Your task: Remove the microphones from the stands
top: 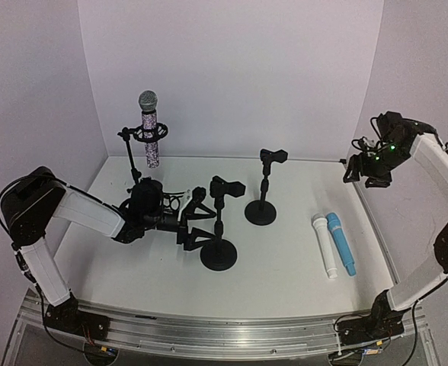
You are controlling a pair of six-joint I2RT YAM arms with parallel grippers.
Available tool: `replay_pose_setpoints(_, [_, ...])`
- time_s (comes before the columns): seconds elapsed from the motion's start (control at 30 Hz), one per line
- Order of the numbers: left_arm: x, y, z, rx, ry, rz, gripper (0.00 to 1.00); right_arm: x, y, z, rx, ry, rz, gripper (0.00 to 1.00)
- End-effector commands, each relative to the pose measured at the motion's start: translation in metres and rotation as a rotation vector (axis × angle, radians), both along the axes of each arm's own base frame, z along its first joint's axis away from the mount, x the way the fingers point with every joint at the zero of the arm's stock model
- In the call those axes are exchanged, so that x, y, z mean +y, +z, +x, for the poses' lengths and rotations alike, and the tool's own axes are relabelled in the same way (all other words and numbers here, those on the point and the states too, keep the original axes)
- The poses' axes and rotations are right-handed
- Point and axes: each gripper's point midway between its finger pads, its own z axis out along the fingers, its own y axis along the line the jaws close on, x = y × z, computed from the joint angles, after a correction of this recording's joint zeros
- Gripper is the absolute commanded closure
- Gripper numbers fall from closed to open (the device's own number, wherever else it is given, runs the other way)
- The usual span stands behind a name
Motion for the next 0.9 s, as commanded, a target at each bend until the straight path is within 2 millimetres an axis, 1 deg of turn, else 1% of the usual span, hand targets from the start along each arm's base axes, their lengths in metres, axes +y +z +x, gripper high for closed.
replay_pose_setpoints(0.0, [-0.018,0.030,0.017,-0.108,0.036,-0.092,0.15,0.007,0.010,-0.010,-0.049,0.046,0.014,0.21])
replay_pose_setpoints(0.13, [-0.021,0.025,0.020,-0.109,0.043,-0.096,0.29,0.008,0.009,-0.016,-0.050,0.058,0.017,0.21])
replay_pose_setpoints(0.27, [-0.024,0.018,0.022,-0.089,0.045,-0.088,0.51,0.008,0.006,-0.017,-0.043,0.060,0.018,0.21])
replay_pose_setpoints(0.43, [-0.030,0.023,0.030,-0.088,0.055,-0.107,0.70,0.010,0.005,-0.014,-0.041,0.066,0.030,0.21])
replay_pose_setpoints(0.47, [-0.031,0.024,0.030,-0.090,0.056,-0.110,0.76,0.011,0.005,-0.014,-0.042,0.066,0.032,0.21])
replay_pose_setpoints(0.57, [-0.031,0.033,0.032,-0.092,0.064,-0.128,0.99,0.012,0.004,-0.014,-0.042,0.068,0.036,0.21])
replay_pose_setpoints(0.63, [-0.028,0.042,0.037,-0.105,0.086,-0.152,1.00,0.012,0.005,-0.013,-0.046,0.071,0.035,0.21])
replay_pose_setpoints(0.7, [-0.026,0.052,0.048,-0.153,0.109,-0.180,1.00,0.012,0.005,-0.013,-0.057,0.098,0.021,0.21])
replay_pose_setpoints(0.73, [-0.026,0.056,0.058,-0.187,0.128,-0.183,1.00,0.012,0.006,-0.012,-0.062,0.100,0.021,0.21])
replay_pose_setpoints(0.8, [-0.024,0.063,0.085,-0.251,0.179,-0.183,1.00,0.013,0.007,-0.009,-0.070,0.103,0.025,0.21])
replay_pose_setpoints(0.87, [-0.024,0.060,0.107,-0.282,0.204,-0.162,1.00,0.014,0.006,-0.006,-0.072,0.105,0.029,0.21])
